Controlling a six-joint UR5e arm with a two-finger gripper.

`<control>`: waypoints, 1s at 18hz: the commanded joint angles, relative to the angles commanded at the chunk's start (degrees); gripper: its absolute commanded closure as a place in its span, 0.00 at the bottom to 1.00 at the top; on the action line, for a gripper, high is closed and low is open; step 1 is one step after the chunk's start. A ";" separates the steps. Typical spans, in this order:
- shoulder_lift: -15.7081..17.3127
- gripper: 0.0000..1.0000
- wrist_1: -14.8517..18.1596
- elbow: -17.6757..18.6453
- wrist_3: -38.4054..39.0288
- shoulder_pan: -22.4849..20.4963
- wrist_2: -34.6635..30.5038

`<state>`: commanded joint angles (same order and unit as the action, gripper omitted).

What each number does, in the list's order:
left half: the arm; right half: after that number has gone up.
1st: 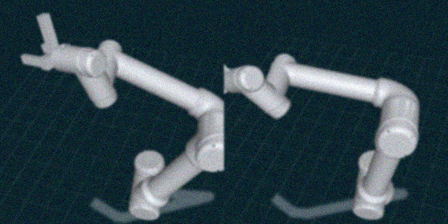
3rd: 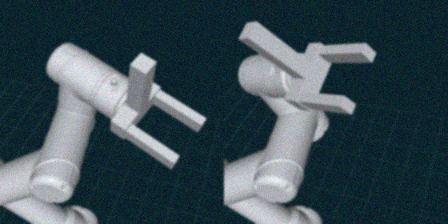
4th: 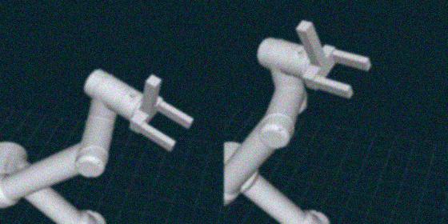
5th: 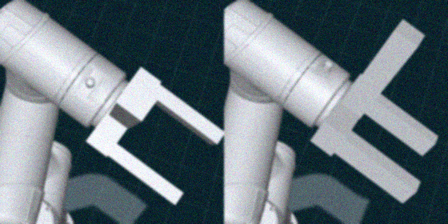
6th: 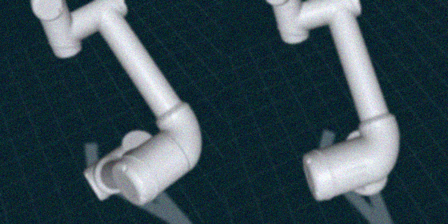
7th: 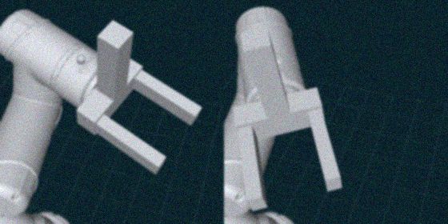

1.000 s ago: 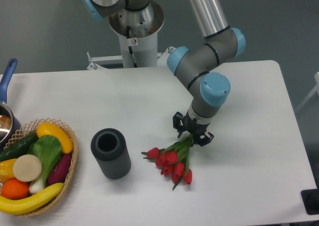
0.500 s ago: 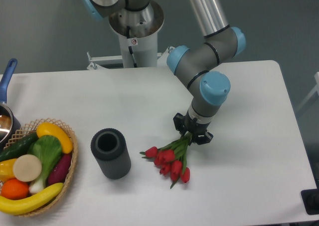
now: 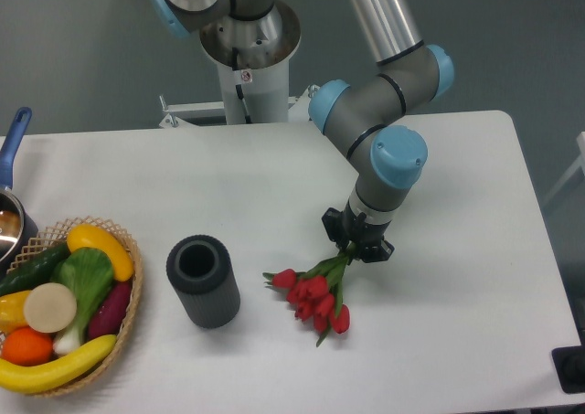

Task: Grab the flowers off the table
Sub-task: 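Lift the grasped tulip bouquet up off the table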

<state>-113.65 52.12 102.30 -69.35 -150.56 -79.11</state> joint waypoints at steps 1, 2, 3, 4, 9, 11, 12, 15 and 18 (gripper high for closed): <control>1.23 0.76 0.00 -0.09 0.09 0.00 0.53; 2.03 0.76 0.00 -0.17 0.17 -0.09 1.57; 2.56 0.76 0.00 -0.61 0.78 -0.18 3.15; 3.61 0.76 0.00 -1.05 1.66 -0.61 4.99; 8.79 0.76 0.00 -2.11 2.98 -2.72 12.73; 10.90 0.76 0.00 -2.11 3.43 -3.69 17.65; 12.04 0.76 0.00 -2.11 3.51 -4.21 20.11; 14.68 0.76 0.00 -2.20 5.88 -5.62 28.27; 16.53 0.76 0.00 -2.02 7.03 -7.20 37.59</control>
<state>-97.12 52.12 100.28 -62.32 -157.76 -41.51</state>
